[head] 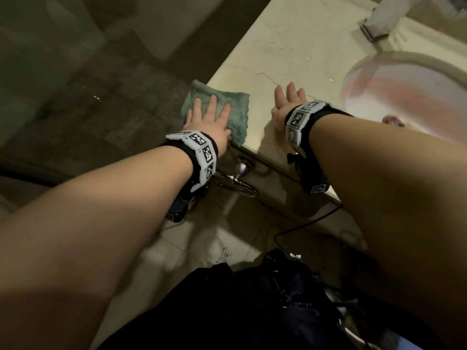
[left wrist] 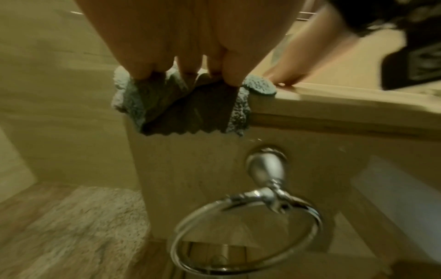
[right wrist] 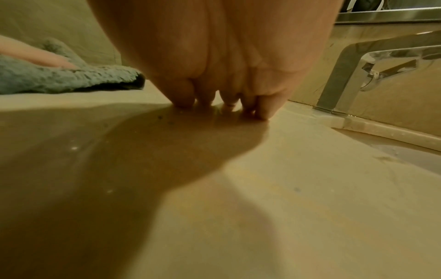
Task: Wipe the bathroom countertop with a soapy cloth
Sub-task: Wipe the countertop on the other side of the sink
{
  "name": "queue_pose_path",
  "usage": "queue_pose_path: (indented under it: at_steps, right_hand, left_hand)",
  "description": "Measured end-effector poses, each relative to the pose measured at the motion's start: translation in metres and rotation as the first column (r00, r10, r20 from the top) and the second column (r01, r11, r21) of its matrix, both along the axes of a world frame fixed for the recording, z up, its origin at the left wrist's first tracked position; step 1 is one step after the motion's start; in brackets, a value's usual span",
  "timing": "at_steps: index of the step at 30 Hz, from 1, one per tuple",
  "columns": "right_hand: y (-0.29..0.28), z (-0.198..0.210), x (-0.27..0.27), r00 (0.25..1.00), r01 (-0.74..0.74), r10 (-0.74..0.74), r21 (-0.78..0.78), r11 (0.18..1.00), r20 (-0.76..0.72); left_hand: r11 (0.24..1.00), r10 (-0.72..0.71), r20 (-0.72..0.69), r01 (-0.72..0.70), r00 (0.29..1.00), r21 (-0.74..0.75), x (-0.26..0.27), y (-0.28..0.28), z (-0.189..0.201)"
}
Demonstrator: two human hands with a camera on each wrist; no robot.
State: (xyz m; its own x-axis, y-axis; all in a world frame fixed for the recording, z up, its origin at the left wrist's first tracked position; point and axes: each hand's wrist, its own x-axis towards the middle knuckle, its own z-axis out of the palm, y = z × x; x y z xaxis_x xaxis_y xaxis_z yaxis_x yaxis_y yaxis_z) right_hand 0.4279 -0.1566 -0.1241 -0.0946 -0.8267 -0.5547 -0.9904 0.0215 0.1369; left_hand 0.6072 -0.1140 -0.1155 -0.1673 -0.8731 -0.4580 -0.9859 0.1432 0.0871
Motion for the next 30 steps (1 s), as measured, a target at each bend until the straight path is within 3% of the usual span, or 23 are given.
queue_pose_path:
  at_steps: [8, 15, 30]
  right_hand:
    - [-0.007, 0.010, -0.003, 0.999, -0.029, 0.030, 0.031, 0.999, -0.016]
    - [-0.011, 0.033, -0.003, 0.990, -0.098, 0.108, 0.107, 0.989, -0.093]
    - [-0.011, 0.031, -0.002, 0.998, -0.043, 0.049, 0.109, 0.993, -0.051]
  left_hand:
    - [0.979, -0.203, -0.023, 0.203, 0.979, -0.005, -0.028, 0.026, 0.000]
    - [0.966, -0.259, -0.002, 0.259, 0.966, -0.022, -0.044, 0.019, -0.005]
    - [0.991, -0.130, -0.021, 0.130, 0.991, -0.012, -0.018, -0.062, 0.002]
